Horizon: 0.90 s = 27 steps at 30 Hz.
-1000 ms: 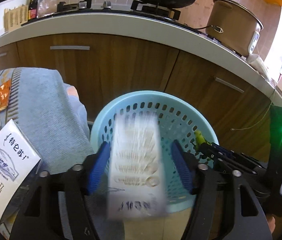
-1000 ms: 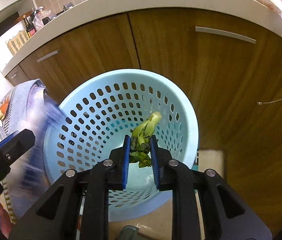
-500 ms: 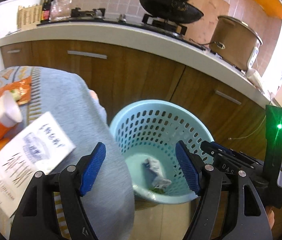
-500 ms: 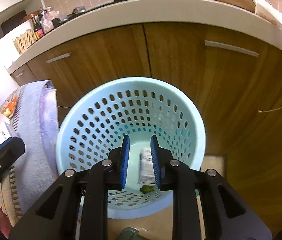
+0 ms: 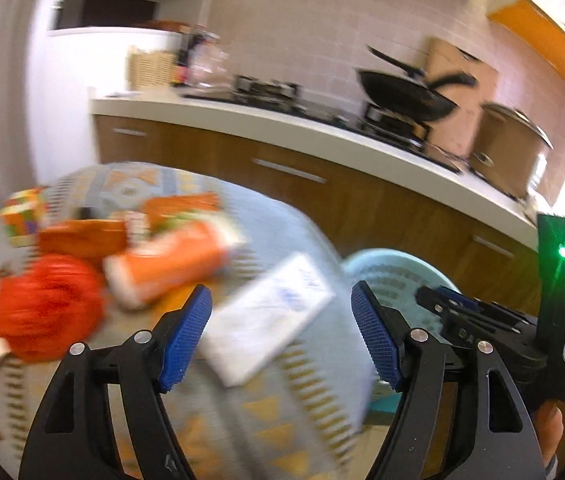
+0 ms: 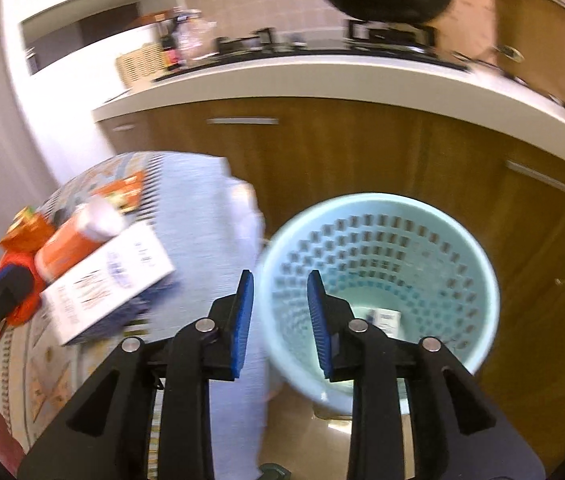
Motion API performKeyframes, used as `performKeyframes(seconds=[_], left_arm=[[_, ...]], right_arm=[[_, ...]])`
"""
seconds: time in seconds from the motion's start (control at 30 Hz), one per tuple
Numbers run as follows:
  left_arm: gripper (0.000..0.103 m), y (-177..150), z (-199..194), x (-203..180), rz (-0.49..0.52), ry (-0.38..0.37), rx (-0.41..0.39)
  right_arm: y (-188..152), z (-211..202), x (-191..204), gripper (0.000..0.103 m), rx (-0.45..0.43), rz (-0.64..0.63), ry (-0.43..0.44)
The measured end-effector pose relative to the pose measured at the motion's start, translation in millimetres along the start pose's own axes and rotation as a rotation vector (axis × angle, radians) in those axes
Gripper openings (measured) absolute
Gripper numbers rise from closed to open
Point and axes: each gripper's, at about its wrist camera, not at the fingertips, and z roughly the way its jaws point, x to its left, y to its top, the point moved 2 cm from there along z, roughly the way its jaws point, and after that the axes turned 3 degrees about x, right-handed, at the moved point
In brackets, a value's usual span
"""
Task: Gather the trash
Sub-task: 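Grasp the red-and-white paper cup with the left tool while the right tool grasps another milk carton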
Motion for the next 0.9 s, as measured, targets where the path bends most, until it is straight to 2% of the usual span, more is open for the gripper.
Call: performKeyframes(seconds=[0.1,0.13,0.17,0.33,0.53,0.6,0.7,0.9], left_arm=[[0.074,0,-24,42,-0.059,0.078,-0.03],[0.076,0,-34,61,-0.088,0.113,-0.04],[0.079,0,-40,73,-0.108,0.135,-0.047],[0.085,-6,-75,149,-0.225,0.257,-0.079],[0.086,-20,-91,224,-0.352,0.378,-0.067],[0.086,-25,-90,241,-0.376,0.396,-0.058],[0.086,-33,-86,261,-0.404,0.419,-0.037],[0.086,-41,-71,278,-0.423,0.386,0.002]], right_arm=[[-3,-2,29,0.033,0.0,-0.049,0.038],[-5,-3,43,0.048,-0.001,-0.071,0.055],[-6,-4,50,0.054,-0.004,-0.085,0.063],[-19,-9,97,0.055,-0.009,-0.18,0.108],[-38,4,140,0.06,0.052,-0.251,0.157],[-41,10,151,0.063,0.068,-0.28,0.16],[-45,22,160,0.063,0.089,-0.3,0.133],[-39,31,135,0.063,0.108,-0.264,0.068]])
